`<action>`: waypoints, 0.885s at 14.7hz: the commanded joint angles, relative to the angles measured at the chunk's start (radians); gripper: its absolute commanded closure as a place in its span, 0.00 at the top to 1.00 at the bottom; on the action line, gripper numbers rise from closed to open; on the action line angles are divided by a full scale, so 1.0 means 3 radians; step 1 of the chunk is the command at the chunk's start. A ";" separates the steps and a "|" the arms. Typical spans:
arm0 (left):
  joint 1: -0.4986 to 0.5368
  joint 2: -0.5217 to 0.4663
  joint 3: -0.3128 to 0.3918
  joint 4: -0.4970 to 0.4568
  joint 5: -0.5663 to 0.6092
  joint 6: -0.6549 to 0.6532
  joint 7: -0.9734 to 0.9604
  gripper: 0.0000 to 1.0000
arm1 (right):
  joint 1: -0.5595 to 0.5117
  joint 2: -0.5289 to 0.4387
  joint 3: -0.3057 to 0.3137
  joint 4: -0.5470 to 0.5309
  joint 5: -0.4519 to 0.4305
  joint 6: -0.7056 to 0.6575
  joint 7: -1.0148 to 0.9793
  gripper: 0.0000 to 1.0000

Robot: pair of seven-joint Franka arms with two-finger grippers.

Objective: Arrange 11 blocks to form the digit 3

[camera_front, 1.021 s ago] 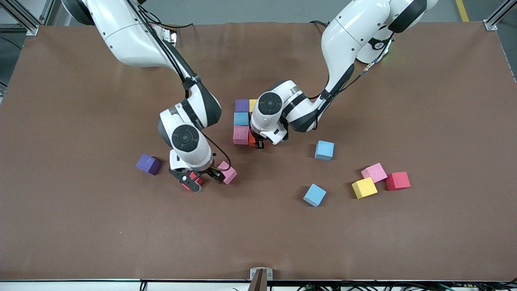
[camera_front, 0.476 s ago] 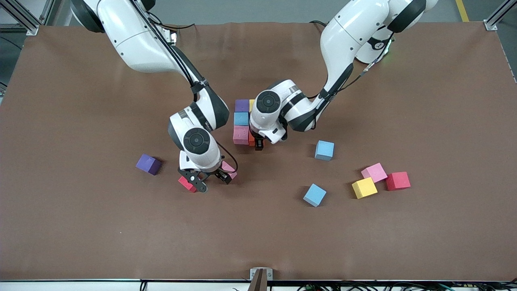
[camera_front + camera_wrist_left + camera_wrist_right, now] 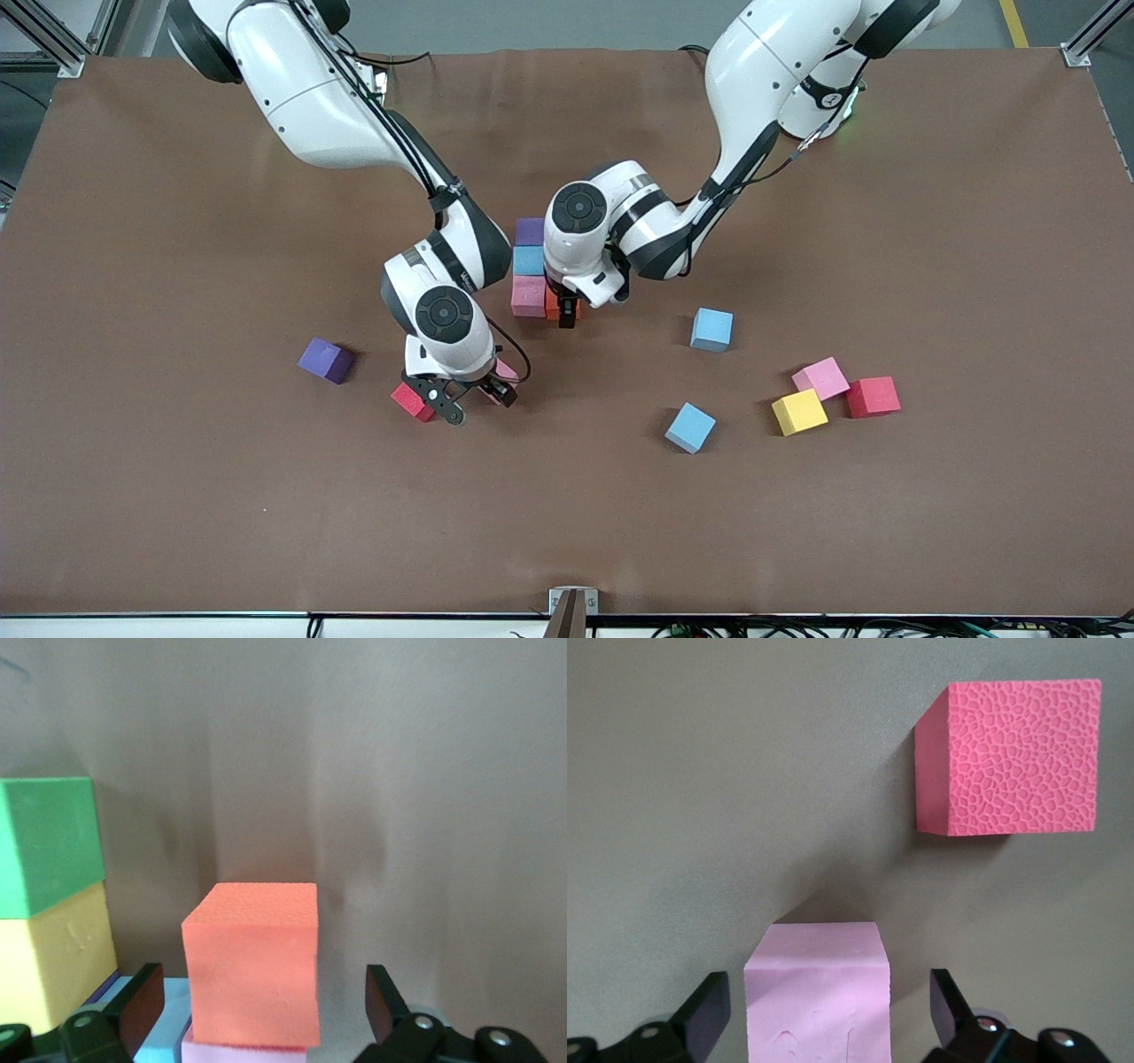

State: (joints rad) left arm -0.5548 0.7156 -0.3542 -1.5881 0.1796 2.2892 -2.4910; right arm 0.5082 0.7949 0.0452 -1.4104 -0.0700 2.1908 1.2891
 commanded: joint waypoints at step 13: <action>0.1122 -0.0601 0.0025 -0.0050 0.0122 -0.0932 0.1702 1.00 | 0.0039 0.0107 0.0049 0.0043 -0.0022 0.0147 -0.0425 0.15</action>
State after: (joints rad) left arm -0.2607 0.5557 -0.3402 -1.5819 0.2039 2.0385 -1.9881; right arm 0.5179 0.8241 0.0497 -1.4062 -0.0699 2.2411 1.2255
